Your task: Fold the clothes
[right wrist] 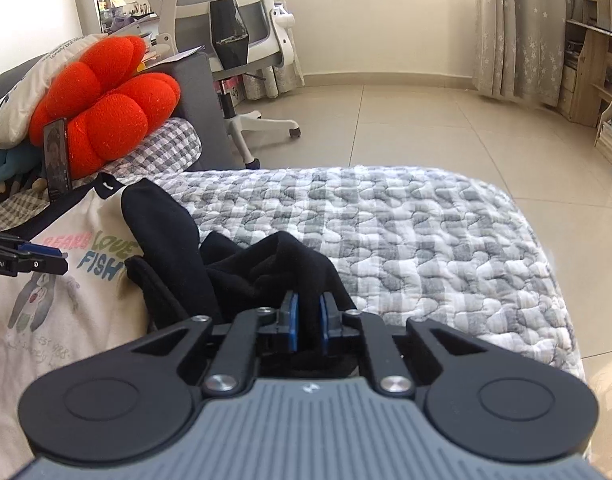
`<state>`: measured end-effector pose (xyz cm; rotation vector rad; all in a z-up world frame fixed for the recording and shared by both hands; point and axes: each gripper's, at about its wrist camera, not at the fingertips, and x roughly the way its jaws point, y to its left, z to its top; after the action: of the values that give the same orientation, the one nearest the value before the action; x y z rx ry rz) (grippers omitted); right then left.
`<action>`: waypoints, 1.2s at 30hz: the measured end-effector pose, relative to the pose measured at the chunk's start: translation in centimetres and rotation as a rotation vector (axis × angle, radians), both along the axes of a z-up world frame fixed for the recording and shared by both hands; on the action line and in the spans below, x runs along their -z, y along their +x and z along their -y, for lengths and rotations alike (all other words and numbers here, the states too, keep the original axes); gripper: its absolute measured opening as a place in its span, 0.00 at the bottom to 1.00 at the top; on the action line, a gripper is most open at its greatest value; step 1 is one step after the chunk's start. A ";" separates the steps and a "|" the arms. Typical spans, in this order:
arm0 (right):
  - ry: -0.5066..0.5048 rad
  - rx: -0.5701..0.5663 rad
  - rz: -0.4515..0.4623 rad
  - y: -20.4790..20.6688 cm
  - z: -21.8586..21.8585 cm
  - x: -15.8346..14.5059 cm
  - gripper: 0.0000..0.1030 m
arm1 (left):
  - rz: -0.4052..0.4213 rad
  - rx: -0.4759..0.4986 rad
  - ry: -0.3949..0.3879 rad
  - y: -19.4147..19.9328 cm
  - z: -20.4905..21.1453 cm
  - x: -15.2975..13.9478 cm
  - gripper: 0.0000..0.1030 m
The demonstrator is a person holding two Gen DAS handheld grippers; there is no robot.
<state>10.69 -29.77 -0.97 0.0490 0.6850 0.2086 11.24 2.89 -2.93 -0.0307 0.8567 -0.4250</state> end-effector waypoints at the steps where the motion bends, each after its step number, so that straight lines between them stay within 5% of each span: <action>1: -0.016 0.012 0.023 -0.1 0.2 -0.4 0.11 | 0.004 0.002 -0.003 0.1 0.2 -0.1 0.45; 6: -0.101 0.105 0.153 -0.7 0.7 -2.2 0.10 | 0.009 -0.006 -0.004 0.6 0.5 0.0 0.47; 11: -0.073 0.061 0.216 -2.8 0.4 -2.5 0.10 | -0.006 -0.025 -0.008 0.8 0.2 0.4 0.47; 18: -0.014 -0.003 0.103 -5.6 0.0 -1.2 0.10 | -0.009 -0.025 -0.006 0.2 0.2 0.6 0.50; 26: -0.067 -0.036 -0.033 -6.6 -0.2 -0.5 0.11 | 0.028 -0.032 -0.036 1.6 1.7 -0.3 0.57; 30: -0.017 -0.043 -0.002 -6.5 0.4 -2.2 0.24 | 0.083 -0.033 -0.032 2.4 3.2 -0.8 0.61; 33: 0.005 -0.066 0.043 -5.6 0.0 -3.3 0.45 | 0.138 -0.022 -0.051 2.9 4.1 -1.4 0.62; 36: 0.006 -0.114 0.069 -4.0 -1.4 -3.8 0.45 | 0.189 -0.003 -0.051 3.7 5.2 -1.9 0.62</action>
<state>6.73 -28.41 2.82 0.0082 0.6193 0.3208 14.89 -2.33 -1.02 -0.0383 0.6592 -0.4401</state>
